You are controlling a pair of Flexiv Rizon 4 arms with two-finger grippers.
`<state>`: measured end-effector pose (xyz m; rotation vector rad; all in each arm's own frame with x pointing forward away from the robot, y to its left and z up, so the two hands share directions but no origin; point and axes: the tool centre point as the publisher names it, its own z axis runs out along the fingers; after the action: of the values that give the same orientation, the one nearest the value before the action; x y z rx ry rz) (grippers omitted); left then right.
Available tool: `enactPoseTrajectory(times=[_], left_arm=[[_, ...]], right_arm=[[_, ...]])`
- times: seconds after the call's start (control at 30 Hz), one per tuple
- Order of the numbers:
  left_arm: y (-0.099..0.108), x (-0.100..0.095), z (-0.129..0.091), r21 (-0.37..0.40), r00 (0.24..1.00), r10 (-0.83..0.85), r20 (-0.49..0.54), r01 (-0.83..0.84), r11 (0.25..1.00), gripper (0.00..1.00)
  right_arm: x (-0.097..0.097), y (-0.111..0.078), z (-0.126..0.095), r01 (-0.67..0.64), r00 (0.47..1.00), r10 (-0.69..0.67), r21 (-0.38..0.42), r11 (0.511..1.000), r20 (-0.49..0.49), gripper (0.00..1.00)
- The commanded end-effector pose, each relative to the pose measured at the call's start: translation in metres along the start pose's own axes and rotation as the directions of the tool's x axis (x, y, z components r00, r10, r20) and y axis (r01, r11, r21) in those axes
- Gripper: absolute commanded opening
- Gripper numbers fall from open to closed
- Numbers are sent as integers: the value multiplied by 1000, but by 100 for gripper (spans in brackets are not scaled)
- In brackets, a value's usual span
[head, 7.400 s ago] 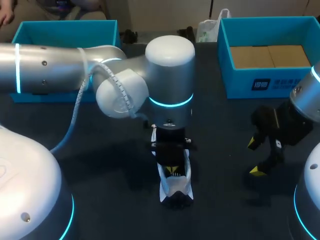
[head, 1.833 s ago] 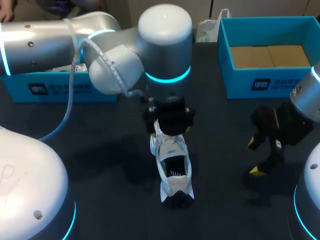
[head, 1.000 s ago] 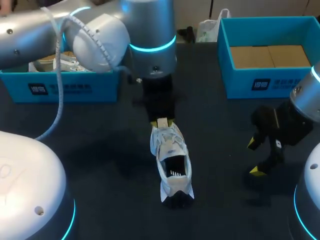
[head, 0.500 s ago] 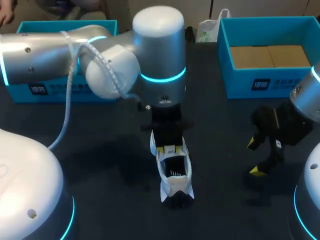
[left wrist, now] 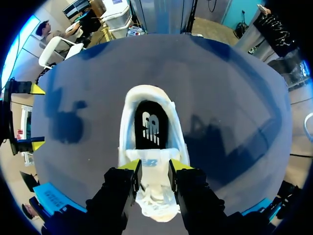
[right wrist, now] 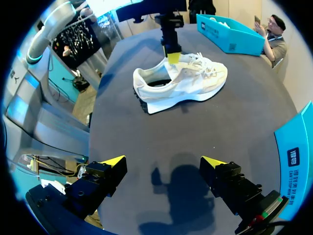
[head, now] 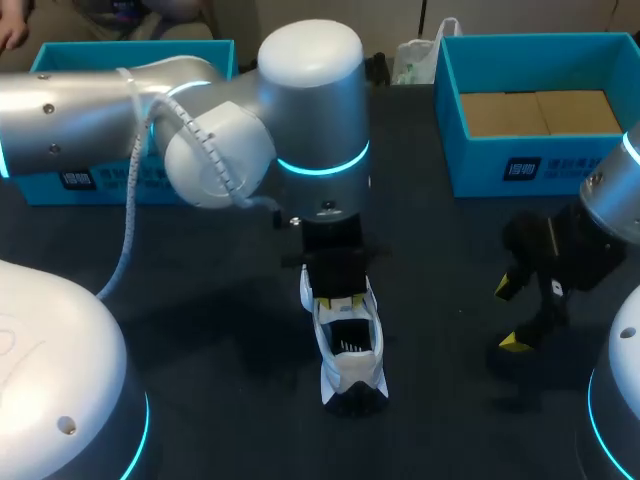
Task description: Take the shoe out of the shoebox, open the shoe tongue, remove and reinsert the insole, then place the shoe into the shoebox
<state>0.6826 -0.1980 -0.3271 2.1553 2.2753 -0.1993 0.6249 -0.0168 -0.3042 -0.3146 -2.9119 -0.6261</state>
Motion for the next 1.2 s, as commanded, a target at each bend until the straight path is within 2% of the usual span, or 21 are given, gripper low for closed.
enactPoseTrajectory(times=[0.03, 0.13, 0.33, 0.5, 0.53, 0.57, 0.6, 0.67, 0.7, 1.07, 1.13, 1.2], left_arm=[[0, -7, 20, -8, 1000, -16, 0, 16, 1000, 36], [-1, -4, 14, -11, 999, -29, 19, 29, 1000, 36], [-7, 2, -21, -45, 996, -56, 64, 59, 997, 37], [-20, 4, -47, -36, 986, -159, 54, 161, 986, 52], [-23, 4, -52, -21, 979, -198, 53, 200, 980, 61], [-25, 5, -56, -4, 971, -238, 36, 238, 971, 78], [-28, 6, -61, 16, 960, -277, 32, 276, 961, 100], [-35, 10, -71, 41, 934, -354, 43, 353, 935, 100], [-40, 12, -77, 10, 928, -369, 49, 369, 929, 100], [-40, 12, -77, 10, 928, -369, 49, 369, 929, 100], [-44, 13, -74, 29, 892, -452, 17, 451, 892, 100], [-49, 15, -71, 93, 814, -579, -29, 579, 810, 100]], right_arm=[[2, -1, 0, 0, 1000, 0, 0, 1000, 3, 100], [2, -1, 0, 0, 1000, 0, 0, 1000, 3, 100], [2, -1, 0, 0, 1000, 0, 0, 1000, 3, 100], [2, -1, 0, 0, 1000, 0, 0, 1000, 3, 100], [2, -1, 0, 0, 1000, 0, 0, 1000, 3, 100], [2, -1, 0, 0, 1000, 0, 0, 1000, 3, 100], [2, -1, 0, 0, 1000, 0, 0, 1000, 3, 100], [2, -1, 0, 0, 1000, 0, 0, 1000, 3, 100], [2, -1, 0, 0, 1000, 0, 0, 1000, 3, 100], [2, -1, 0, 0, 1000, 0, 0, 1000, 3, 100], [2, -1, 0, 0, 1000, 0, 0, 1000, 3, 100], [2, -1, 0, 0, 1000, 0, 0, 1000, 3, 100]])
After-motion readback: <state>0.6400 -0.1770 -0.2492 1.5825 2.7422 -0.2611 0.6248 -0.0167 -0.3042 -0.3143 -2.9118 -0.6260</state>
